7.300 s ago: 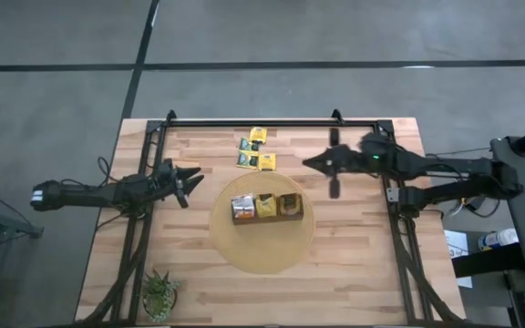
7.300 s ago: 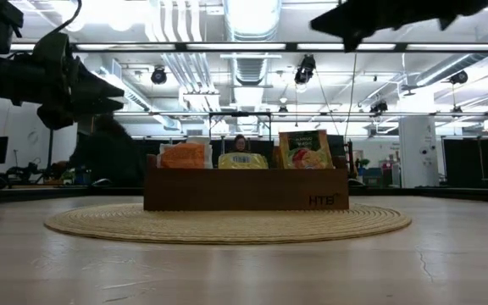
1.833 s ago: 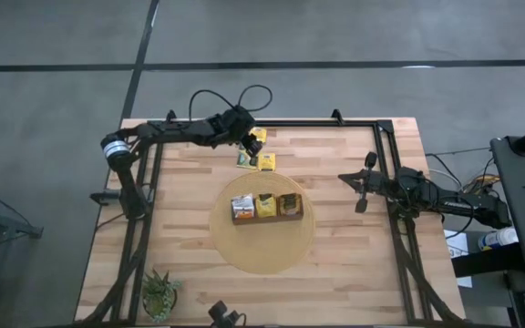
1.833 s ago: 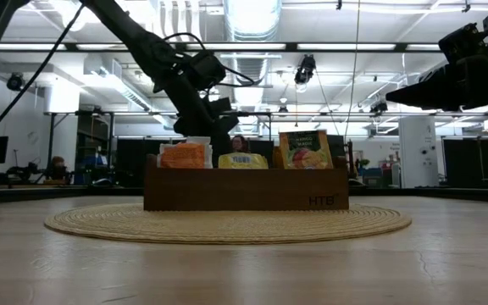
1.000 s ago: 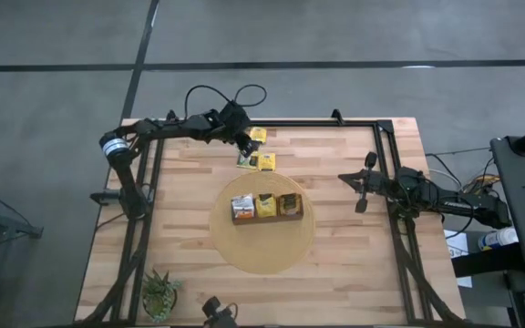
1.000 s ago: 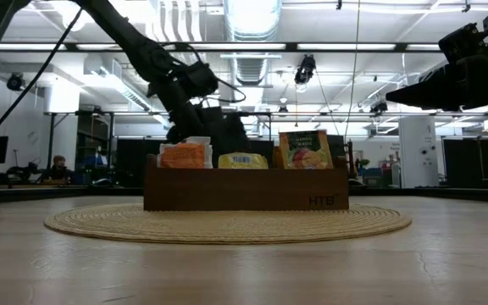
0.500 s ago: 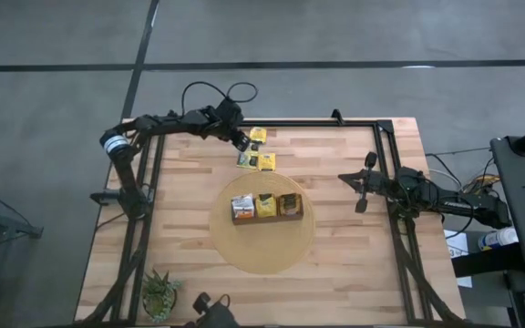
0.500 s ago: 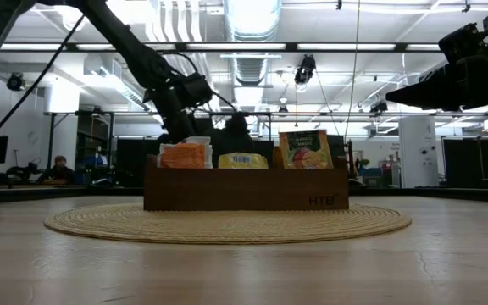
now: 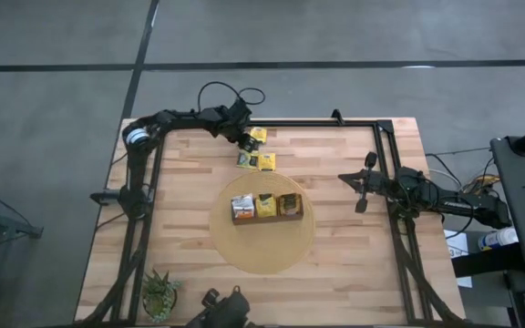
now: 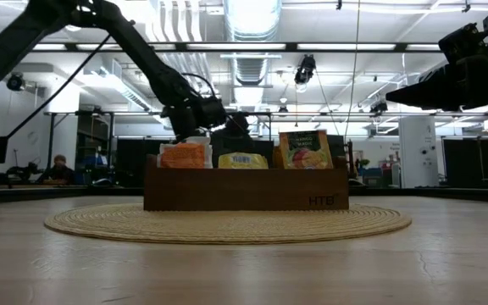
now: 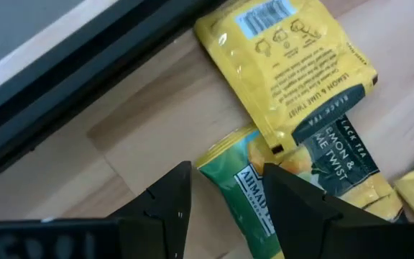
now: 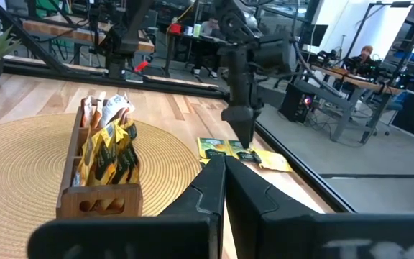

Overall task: Pick & Place Tea
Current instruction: Put the yellow tea bag into the wooden organizer

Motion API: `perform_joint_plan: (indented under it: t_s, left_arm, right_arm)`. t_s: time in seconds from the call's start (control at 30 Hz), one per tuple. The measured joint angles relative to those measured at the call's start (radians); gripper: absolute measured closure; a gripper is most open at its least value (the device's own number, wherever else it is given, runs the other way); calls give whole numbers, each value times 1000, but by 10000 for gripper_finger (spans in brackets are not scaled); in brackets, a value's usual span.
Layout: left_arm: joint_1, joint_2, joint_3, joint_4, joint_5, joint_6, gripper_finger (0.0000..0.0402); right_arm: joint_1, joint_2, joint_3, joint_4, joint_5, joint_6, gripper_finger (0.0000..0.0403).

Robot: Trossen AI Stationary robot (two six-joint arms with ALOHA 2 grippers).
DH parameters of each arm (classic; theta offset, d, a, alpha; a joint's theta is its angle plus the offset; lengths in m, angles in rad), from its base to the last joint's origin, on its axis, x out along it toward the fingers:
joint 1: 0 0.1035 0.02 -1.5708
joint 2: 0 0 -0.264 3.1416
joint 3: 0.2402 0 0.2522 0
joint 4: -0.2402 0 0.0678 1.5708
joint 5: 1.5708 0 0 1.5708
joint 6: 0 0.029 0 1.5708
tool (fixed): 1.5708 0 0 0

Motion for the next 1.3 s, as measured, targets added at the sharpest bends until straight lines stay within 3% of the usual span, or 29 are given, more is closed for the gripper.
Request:
perform_joint_plan:
  t_s: [0.2,0.4,0.5,0.7,0.97,1.3]
  left_arm:
    - [-3,82,75,-83,3,-14,234]
    - [-6,83,70,-92,4,13,242]
    - [-8,68,70,-104,5,36,273]
    - [-18,42,68,-118,5,68,385]
    - [-36,2,61,-157,-20,81,396]
    - [-132,-181,32,-196,-200,81,400]
  right_arm:
    - [0,0,0,0,0,0,394]
    - [0,0,0,0,0,0,394]
    - [0,0,0,0,0,0,394]
    - [0,0,0,0,0,0,394]
    - [0,0,0,0,0,0,394]
    - [0,0,0,0,0,0,394]
